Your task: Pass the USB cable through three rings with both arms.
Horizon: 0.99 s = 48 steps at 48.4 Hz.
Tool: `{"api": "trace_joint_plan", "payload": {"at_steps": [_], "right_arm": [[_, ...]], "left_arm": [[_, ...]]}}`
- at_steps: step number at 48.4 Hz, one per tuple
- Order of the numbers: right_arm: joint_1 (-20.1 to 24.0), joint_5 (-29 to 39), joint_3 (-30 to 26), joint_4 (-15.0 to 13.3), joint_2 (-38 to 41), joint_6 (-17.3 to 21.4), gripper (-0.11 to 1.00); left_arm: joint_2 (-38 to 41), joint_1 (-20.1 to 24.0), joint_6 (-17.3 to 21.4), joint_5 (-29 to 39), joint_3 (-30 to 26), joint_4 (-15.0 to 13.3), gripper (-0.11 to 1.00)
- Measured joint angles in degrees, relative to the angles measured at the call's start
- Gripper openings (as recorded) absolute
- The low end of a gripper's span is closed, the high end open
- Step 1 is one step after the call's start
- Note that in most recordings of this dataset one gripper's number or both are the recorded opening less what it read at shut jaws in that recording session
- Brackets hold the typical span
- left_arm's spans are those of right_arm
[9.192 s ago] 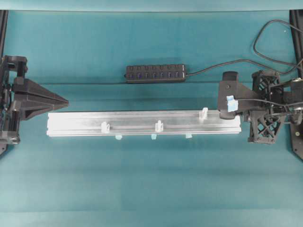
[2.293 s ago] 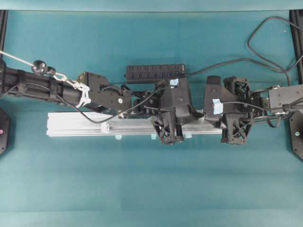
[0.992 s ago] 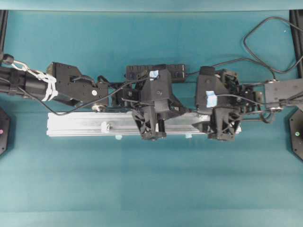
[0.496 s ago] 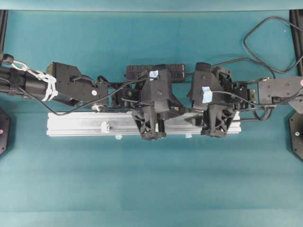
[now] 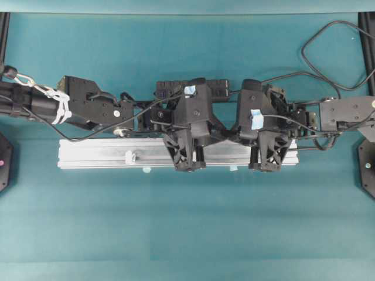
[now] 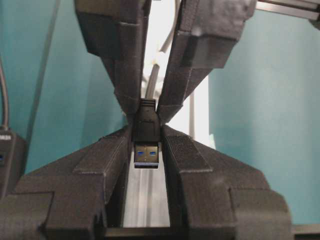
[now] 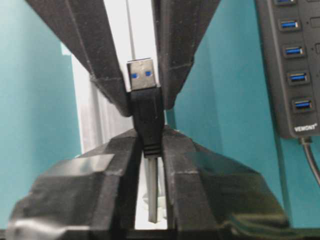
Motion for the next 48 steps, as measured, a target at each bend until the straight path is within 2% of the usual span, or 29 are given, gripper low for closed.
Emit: {"api": "trace_joint_plan", "payload": {"at_steps": [18, 20, 27, 31, 48], "right_arm": [[0.62, -0.09, -0.09, 0.00, 0.53, 0.00, -0.05], [0.70, -0.09, -0.18, 0.09, 0.70, 0.00, -0.05], [1.05, 1.58, -0.62, 0.00, 1.41, 0.00, -0.06], [1.67, 3.16, -1.58, 0.00, 2.11, 0.00, -0.06], [4.22, 8.88, -5.36, 0.00, 5.45, 0.00, -0.06]], "left_arm": [[-0.26, -0.09, -0.18, 2.29, 0.44, 0.00, 0.25], [-0.44, -0.09, -0.26, 2.46, 0.79, 0.00, 0.33], [-2.02, -0.09, -0.79, 2.81, 2.37, 0.00, 0.77], [-3.87, -0.09, -0.79, 2.81, 3.60, 0.00, 0.95], [-15.56, -0.09, -0.97, 2.90, 12.30, 0.00, 0.91]]}}
